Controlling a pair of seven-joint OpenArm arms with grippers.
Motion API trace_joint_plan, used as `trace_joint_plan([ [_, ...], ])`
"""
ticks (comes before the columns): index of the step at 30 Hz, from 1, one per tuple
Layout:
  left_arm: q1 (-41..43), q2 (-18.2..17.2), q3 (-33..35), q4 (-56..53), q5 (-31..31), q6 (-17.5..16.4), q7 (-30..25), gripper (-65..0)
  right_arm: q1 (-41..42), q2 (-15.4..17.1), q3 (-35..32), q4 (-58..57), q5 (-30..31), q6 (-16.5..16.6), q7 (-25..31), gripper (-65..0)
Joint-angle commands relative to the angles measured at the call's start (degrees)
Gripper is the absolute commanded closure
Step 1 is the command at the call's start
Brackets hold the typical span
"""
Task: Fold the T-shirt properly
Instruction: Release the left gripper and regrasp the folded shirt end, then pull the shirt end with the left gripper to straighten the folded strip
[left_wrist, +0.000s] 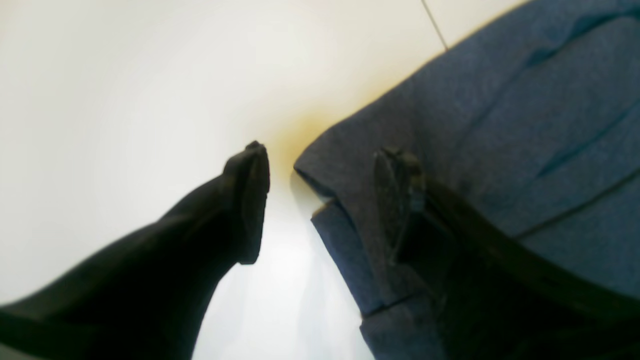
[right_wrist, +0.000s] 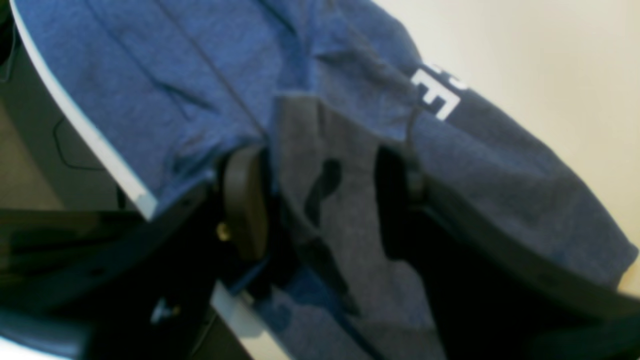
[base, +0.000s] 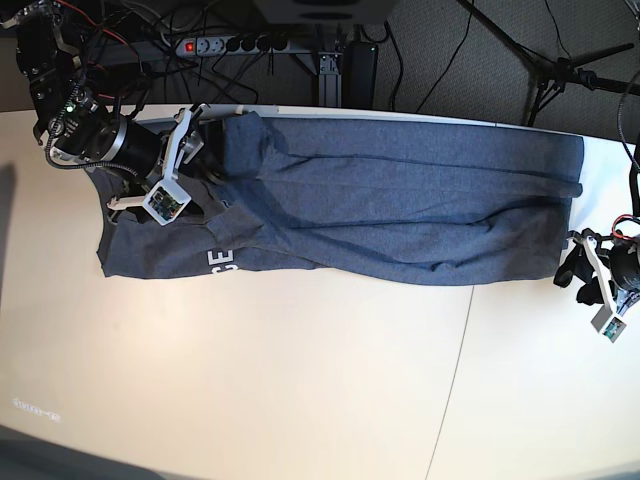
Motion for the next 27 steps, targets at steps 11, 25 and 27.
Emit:
trace_joint_plan([
  [11,-5.01,1.33,-0.55,-16.79,-5.55,1.7,-3.37,-36.6,0.26,0.9,0.44,0.72,0.92,1.01,1.07,-33.8],
  [25,-10.78,4.44,-0.52,-26.62,-13.29,-0.44,1.33,-36.6,0.13,0.92,0.44,0.72,0.9,1.01,0.63,-33.8],
  [27,-10.78,4.94,-0.52,-27.08,-13.16,-0.44,1.33,-36.6,0.13,0.92,0.44,0.72,0.92,1.01,0.59,-33.8],
])
